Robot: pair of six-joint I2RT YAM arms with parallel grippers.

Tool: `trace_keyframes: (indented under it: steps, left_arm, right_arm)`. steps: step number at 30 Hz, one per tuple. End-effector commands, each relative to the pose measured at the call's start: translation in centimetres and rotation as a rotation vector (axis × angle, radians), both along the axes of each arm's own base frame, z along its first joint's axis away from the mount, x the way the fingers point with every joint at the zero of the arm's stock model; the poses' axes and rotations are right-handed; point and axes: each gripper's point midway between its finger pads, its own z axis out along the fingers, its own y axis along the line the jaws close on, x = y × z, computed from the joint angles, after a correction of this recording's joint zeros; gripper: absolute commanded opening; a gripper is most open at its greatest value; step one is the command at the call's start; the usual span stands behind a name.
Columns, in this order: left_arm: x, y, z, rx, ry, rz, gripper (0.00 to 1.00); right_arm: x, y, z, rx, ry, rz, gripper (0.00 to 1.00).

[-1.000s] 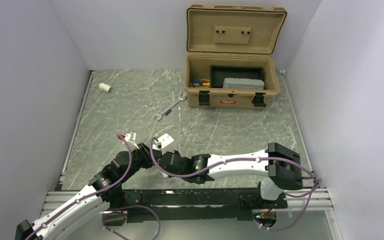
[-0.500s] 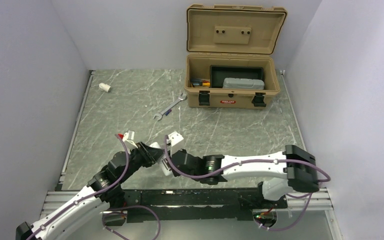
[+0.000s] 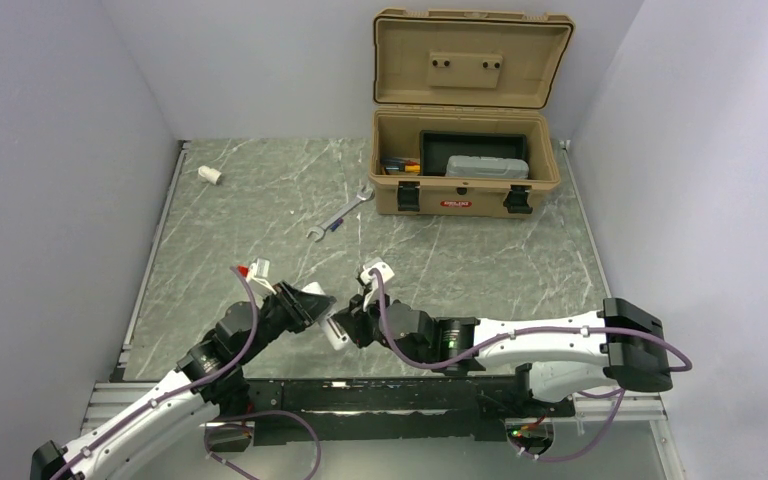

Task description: Load the batteries into the remote control

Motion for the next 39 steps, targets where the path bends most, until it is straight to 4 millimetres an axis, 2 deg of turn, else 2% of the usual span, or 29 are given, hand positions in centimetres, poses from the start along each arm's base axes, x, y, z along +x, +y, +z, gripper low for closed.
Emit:
trace_keyframes:
  steps: [1,5,10,27,39]
  left_arm:
    - [0.0,-0.9,3.3,-0.087,-0.058,-0.030,0.00]
    - [-0.1,-1.1,3.4,-0.101,-0.054,-0.041,0.00]
    - [-0.4,-1.3,3.7,-0.121,-0.056,-0.055,0.00]
    - [-0.7,-1.6,4.5,-0.138,-0.062,-0.079,0.00]
    - [-1.0,-1.9,5.0,-0.163,-0.067,-0.100,0.00]
  right_arm:
    - [0.2,1.3,2.8,0.128,-0.061,0.022,0.00]
    - [0.1,1.9,3.2,0.146,-0.083,0.043,0.00]
    - [0.2,2.1,2.7,0.130,-0.100,0.051,0.00]
    - [0.6,0.8,0.6,0.062,-0.116,0.023,0.00]
    - [0.8,0.5,0.2,0.048,-0.122,0.017,0.00]
